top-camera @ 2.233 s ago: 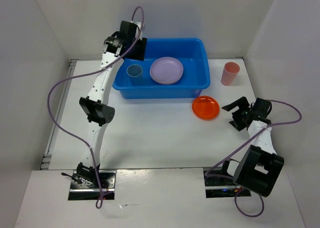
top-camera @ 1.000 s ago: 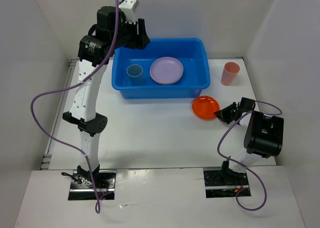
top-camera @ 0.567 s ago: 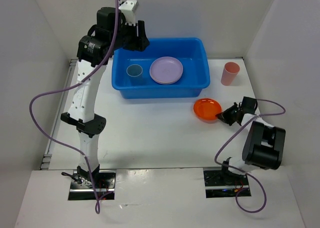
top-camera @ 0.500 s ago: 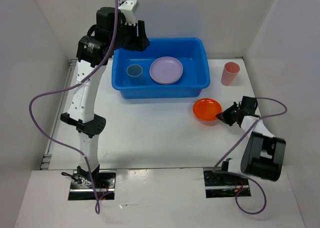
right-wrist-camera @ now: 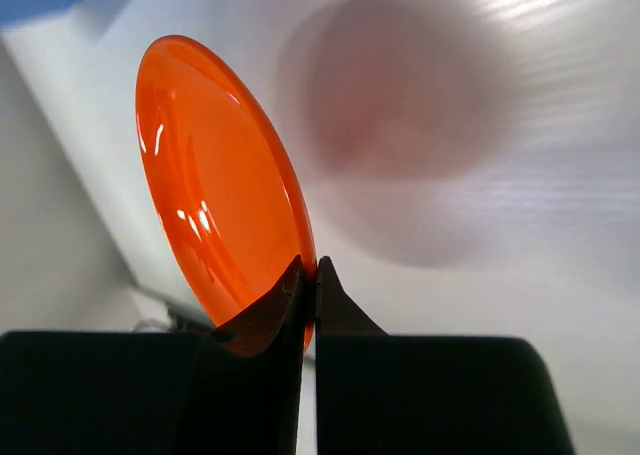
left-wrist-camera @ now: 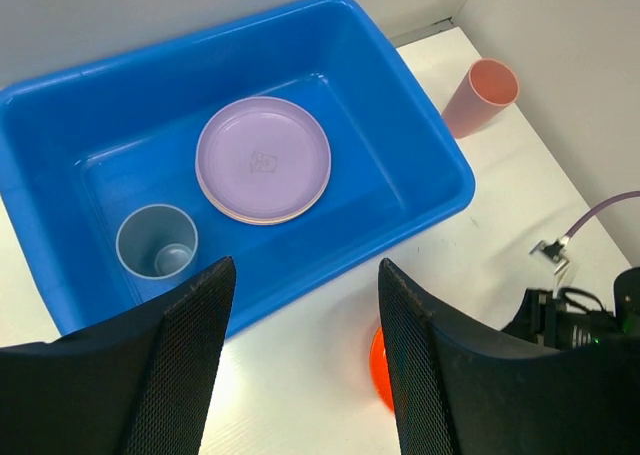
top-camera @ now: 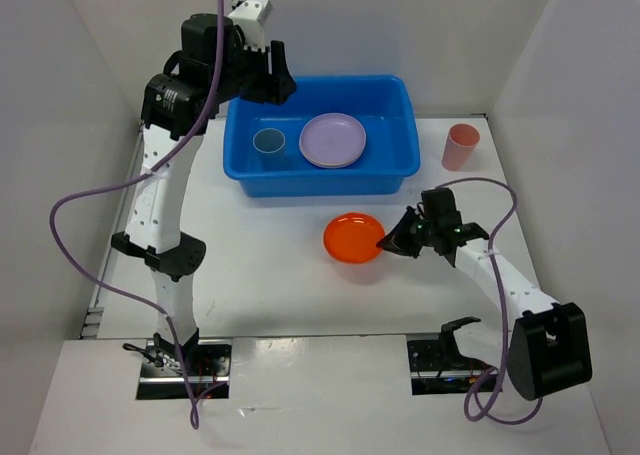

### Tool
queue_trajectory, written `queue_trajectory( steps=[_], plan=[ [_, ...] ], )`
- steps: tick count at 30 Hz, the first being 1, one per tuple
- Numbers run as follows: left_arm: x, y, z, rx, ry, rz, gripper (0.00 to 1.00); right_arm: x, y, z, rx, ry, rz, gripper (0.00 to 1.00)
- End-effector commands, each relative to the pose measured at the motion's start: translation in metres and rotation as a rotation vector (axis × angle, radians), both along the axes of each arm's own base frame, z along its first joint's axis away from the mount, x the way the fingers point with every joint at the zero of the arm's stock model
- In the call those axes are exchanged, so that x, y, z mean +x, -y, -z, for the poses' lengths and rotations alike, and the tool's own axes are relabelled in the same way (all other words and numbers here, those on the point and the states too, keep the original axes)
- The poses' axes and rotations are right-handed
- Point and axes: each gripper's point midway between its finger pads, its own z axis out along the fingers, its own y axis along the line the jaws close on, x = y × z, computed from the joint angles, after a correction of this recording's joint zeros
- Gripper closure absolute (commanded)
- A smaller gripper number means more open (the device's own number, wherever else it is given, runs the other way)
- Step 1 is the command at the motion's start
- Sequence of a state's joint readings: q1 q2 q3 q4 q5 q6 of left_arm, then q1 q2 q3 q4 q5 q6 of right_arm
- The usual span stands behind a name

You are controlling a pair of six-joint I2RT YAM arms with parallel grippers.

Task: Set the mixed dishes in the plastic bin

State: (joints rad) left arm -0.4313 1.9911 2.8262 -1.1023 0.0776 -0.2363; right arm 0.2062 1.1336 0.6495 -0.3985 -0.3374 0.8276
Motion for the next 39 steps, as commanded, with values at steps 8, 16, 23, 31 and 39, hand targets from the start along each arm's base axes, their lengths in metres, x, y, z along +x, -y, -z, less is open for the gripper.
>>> queue_trajectory(
  steps=[8,16,23,31,39],
  plan=[
    [-0.032,-0.006,-0.041,-0.033,0.098,0.047,0.32,0.035,-0.097,-0.159,0.198,0.269,-0.287,0.99],
    [-0.055,-0.022,-0.053,-0.023,0.119,0.031,0.3,0.191,-0.116,-0.198,0.177,0.4,-0.234,0.99],
    [-0.068,-0.028,-0.048,-0.006,0.101,0.035,0.29,0.304,-0.1,-0.13,0.132,0.337,-0.112,0.99],
    [-0.062,-0.027,-0.034,0.028,0.074,0.033,0.27,0.349,-0.078,-0.081,-0.02,0.252,-0.005,0.99],
    [-0.06,-0.022,-0.031,0.03,0.073,0.064,0.25,0.369,-0.067,-0.047,-0.106,0.206,0.056,0.99]
  ],
)
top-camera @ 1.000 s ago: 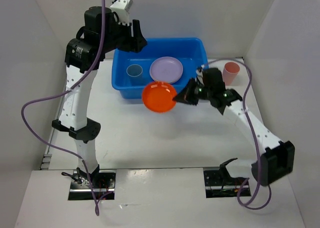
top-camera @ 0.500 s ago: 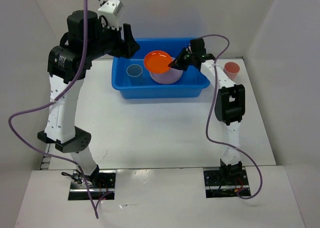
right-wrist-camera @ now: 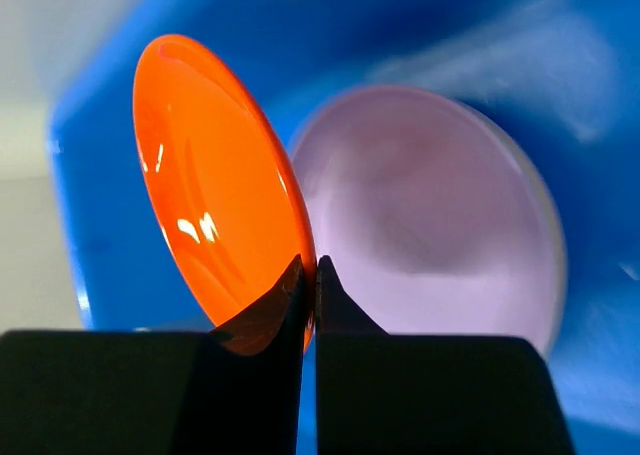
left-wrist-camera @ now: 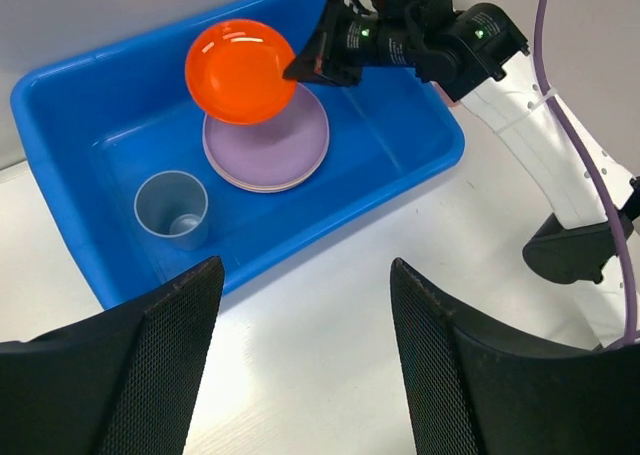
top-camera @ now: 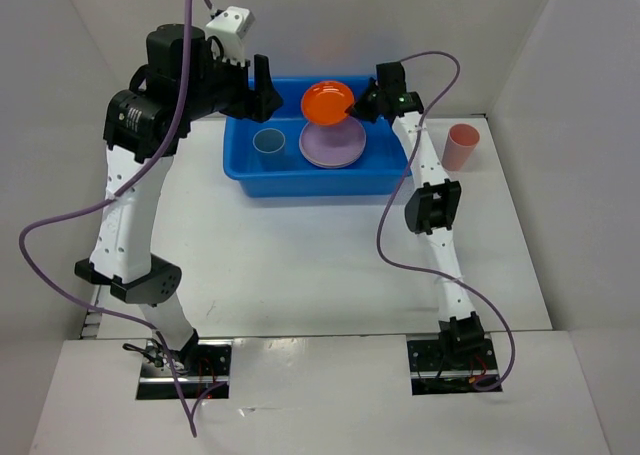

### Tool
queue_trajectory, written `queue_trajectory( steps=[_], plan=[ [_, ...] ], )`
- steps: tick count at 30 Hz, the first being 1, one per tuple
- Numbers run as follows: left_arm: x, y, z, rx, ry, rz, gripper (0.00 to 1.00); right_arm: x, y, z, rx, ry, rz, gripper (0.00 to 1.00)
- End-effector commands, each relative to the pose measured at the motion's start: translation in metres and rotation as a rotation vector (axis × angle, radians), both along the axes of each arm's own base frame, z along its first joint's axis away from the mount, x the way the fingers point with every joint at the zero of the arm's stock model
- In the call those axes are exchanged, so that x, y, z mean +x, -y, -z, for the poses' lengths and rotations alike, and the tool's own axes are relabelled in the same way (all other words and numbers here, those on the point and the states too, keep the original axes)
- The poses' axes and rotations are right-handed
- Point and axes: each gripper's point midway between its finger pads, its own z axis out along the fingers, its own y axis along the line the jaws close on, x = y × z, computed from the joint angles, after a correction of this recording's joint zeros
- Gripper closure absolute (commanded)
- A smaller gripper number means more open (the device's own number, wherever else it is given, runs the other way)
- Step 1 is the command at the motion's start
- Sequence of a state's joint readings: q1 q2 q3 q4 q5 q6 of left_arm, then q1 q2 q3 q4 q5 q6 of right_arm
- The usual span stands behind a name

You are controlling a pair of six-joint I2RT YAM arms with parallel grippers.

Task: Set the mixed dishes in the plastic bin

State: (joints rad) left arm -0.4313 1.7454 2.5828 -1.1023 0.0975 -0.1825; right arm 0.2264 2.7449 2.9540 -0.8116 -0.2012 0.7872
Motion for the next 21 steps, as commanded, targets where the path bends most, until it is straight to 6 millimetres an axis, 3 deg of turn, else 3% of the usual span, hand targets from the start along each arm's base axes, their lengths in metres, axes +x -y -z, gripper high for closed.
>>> queue_trajectory(
  steps=[1,3,6,9,11,14,15,18,19,21],
  plan=[
    [-0.003,0.003,-0.011,-0.007,0.047,0.029,0.25,-0.017,0.014,0.032,-0.063,-0.129,0.035,0.99],
    [-0.003,0.003,-0.011,-0.007,0.047,0.029,0.25,-0.016,0.021,0.036,-0.09,-0.125,0.069,0.99],
    [-0.003,0.003,-0.011,0.0,0.051,0.031,0.25,-0.024,0.017,0.066,-0.092,-0.197,0.034,0.99],
    [-0.005,0.002,-0.012,0.0,0.051,0.031,0.24,-0.023,0.018,0.063,-0.102,-0.18,0.035,0.96],
    [-0.006,0.002,-0.006,0.007,0.036,0.031,0.24,-0.024,0.013,0.057,-0.107,-0.166,0.02,0.86],
    [-0.008,0.001,-0.009,0.003,0.046,0.031,0.24,-0.026,0.015,0.031,-0.104,-0.131,0.028,0.72],
    [-0.01,-0.001,-0.01,0.003,0.046,0.031,0.24,-0.026,0.017,0.013,-0.11,-0.098,0.032,0.61],
    [-0.013,-0.002,-0.014,-0.003,0.058,0.031,0.24,-0.035,0.014,-0.022,-0.116,-0.051,0.012,0.44],
    [-0.014,-0.002,-0.016,-0.007,0.068,0.031,0.24,-0.04,0.015,-0.054,-0.103,0.001,0.015,0.34],
    [-0.017,-0.001,-0.018,-0.02,0.069,0.037,0.24,-0.046,0.021,-0.093,-0.115,0.073,0.026,0.26]
  ],
)
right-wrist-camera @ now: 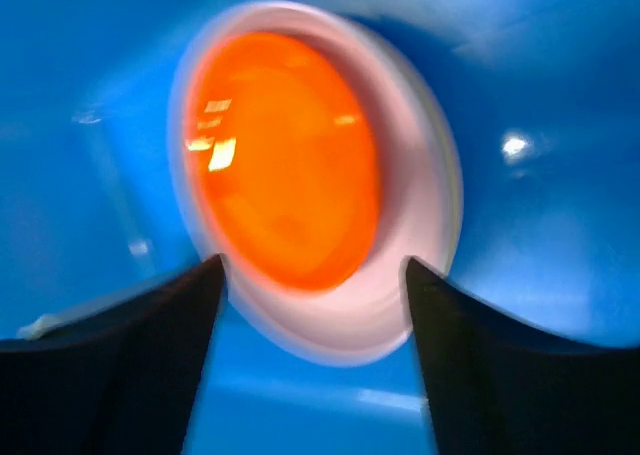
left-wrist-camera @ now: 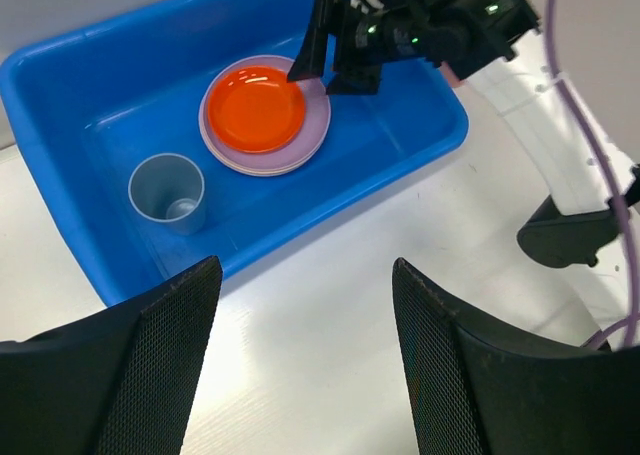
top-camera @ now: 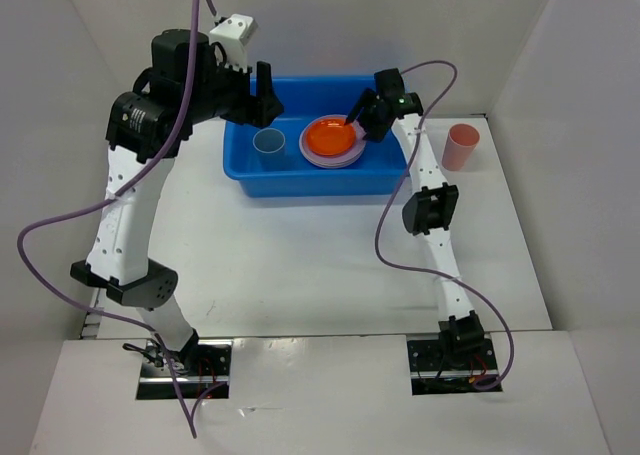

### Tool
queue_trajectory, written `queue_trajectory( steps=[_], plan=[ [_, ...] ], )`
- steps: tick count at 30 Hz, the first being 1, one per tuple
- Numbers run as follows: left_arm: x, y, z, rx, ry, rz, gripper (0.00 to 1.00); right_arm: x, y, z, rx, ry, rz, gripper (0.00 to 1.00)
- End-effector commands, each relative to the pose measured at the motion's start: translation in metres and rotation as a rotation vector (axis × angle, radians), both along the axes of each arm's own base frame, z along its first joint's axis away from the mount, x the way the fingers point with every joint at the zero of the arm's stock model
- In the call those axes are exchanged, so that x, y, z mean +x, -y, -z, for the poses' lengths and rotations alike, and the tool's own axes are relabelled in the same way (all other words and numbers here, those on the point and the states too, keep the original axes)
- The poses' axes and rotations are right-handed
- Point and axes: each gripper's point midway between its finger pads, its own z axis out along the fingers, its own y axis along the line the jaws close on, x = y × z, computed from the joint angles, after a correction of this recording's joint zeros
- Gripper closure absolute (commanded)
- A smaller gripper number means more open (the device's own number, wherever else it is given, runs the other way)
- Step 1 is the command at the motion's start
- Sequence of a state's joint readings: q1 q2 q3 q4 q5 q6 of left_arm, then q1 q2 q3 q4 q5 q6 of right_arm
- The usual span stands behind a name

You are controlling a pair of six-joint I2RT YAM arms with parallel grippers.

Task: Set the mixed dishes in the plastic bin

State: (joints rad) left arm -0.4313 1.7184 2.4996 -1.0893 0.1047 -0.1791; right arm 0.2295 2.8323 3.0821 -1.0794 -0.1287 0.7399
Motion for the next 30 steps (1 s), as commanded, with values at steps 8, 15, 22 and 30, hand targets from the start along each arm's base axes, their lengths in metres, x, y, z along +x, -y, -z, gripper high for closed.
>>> queue_trajectory(
  steps=[8,15,22,30],
  plan=[
    [-0.021,0.003,-0.036,-0.079,0.121,0.057,0.24,-0.085,0.07,-0.307,-0.149,0.529,0.195,0.16],
    [-0.031,0.009,-0.031,-0.139,0.133,0.096,0.24,-0.078,0.151,-0.248,-0.425,0.343,0.362,0.27],
    [-0.034,0.001,-0.022,-0.111,0.114,0.063,0.23,-0.089,0.226,-0.261,-0.371,0.319,0.469,0.3],
    [-0.028,0.016,-0.011,-0.131,0.092,0.121,0.23,-0.104,0.267,-0.215,-0.44,0.135,0.511,0.3]
  ],
)
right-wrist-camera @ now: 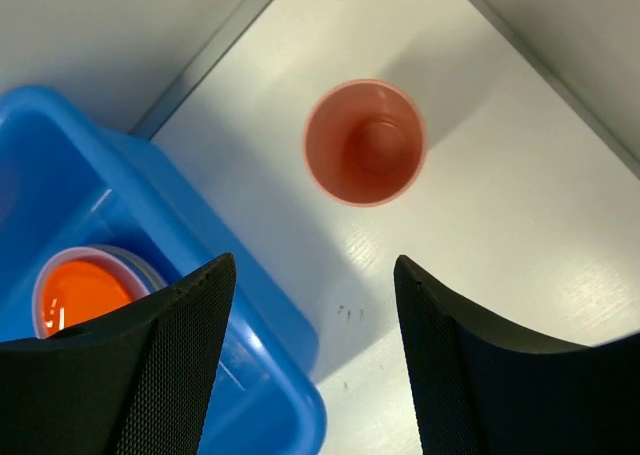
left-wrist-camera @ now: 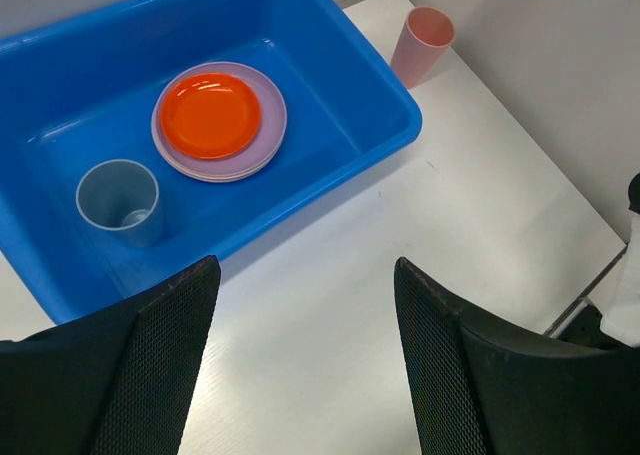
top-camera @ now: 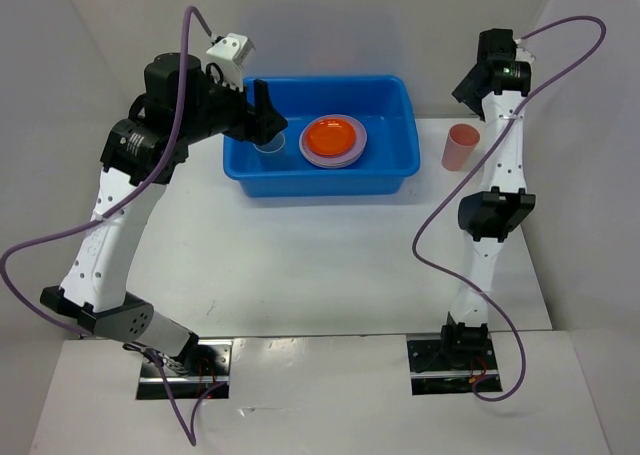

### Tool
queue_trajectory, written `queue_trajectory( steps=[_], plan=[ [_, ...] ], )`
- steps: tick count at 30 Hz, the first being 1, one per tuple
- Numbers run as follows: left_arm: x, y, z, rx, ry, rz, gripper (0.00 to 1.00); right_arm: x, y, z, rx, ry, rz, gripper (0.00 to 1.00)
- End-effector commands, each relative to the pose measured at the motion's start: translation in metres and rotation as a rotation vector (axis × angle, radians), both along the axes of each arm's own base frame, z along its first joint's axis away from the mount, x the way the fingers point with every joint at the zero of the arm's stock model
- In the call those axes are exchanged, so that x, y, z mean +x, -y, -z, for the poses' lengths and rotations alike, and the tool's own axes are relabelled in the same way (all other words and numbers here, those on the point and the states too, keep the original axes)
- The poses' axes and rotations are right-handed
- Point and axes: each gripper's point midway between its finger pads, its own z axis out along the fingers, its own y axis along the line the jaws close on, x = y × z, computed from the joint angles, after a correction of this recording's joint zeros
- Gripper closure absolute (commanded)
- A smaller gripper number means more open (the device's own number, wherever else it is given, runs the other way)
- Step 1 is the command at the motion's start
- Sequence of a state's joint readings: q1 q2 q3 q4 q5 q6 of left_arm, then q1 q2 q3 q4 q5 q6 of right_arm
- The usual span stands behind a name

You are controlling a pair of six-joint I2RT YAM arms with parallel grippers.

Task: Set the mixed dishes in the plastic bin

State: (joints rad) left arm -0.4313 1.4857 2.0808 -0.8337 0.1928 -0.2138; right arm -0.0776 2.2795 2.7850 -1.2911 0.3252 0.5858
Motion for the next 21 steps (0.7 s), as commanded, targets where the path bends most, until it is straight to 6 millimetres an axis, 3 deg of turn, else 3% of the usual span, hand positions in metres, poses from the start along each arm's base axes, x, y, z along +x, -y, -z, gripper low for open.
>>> queue_trajectory(
  steps=[1,7,11,12,14,15,21],
  plan=[
    [-0.006,0.01,-0.021,-0.052,0.059,0.057,0.23,-0.019,0.01,-0.036,-0.023,0.058,0.017,0.3],
    [-0.006,-0.002,-0.011,-0.017,0.055,0.015,0.21,-0.038,0.042,0.001,0.003,-0.068,0.042,0.3],
    [-0.004,0.002,-0.008,-0.024,0.046,0.041,0.21,-0.036,0.053,0.015,0.056,-0.03,0.019,0.3],
    [-0.006,0.0,-0.01,-0.017,0.051,0.044,0.21,-0.025,0.06,0.008,0.041,0.035,0.026,0.3],
    [-0.008,-0.001,-0.011,-0.009,0.054,0.046,0.21,-0.027,0.05,0.023,0.079,0.034,-0.012,0.3],
    [-0.006,-0.004,-0.011,-0.009,0.054,0.037,0.21,-0.024,0.052,0.04,0.105,0.028,-0.009,0.3],
    [-0.007,-0.01,-0.009,0.002,0.059,0.02,0.2,-0.015,0.045,0.073,0.195,0.069,-0.004,0.3]
  ],
)
